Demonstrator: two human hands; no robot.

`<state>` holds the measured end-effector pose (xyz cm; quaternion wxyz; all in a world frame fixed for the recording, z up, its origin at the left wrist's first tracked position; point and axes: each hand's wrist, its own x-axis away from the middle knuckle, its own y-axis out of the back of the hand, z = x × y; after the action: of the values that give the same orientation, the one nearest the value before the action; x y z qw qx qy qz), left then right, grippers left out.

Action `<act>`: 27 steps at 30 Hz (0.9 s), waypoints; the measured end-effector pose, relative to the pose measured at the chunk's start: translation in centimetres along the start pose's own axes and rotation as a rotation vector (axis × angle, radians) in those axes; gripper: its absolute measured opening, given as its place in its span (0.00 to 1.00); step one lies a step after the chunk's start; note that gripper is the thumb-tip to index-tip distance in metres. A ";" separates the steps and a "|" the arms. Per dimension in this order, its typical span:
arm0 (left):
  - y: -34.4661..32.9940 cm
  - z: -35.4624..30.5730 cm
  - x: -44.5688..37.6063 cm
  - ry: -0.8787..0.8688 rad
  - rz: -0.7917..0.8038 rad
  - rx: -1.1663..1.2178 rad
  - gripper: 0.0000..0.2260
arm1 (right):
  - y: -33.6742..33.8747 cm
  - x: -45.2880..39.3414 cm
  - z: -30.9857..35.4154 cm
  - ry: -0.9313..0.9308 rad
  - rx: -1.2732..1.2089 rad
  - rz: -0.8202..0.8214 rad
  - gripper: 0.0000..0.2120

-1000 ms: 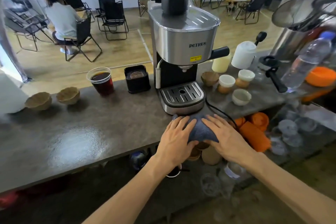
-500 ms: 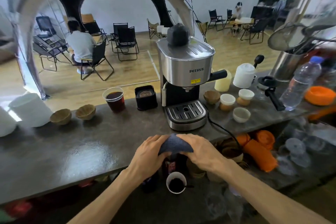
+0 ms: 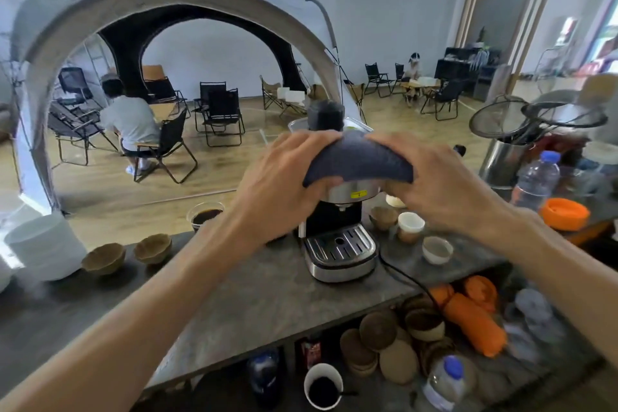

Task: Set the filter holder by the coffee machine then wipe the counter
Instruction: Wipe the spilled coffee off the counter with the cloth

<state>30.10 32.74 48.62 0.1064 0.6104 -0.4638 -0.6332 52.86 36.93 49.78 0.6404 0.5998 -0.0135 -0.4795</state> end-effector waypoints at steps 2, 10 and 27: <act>0.1 0.6 -3.1 0.009 0.001 -0.028 0.24 | 0.8 -3.0 -1.1 0.005 0.053 -0.020 0.26; -6.7 1.7 -1.1 0.062 -0.099 -0.075 0.24 | -6.9 -0.9 -5.9 -0.047 0.116 -0.171 0.29; -16.0 0.9 11.5 0.168 0.155 0.011 0.29 | -17.2 11.4 -10.4 -0.095 -0.187 0.121 0.31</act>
<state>33.60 33.87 29.22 0.1903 0.6243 -0.5024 -0.5672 54.87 40.70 27.06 0.7201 0.5120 -0.0350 -0.4670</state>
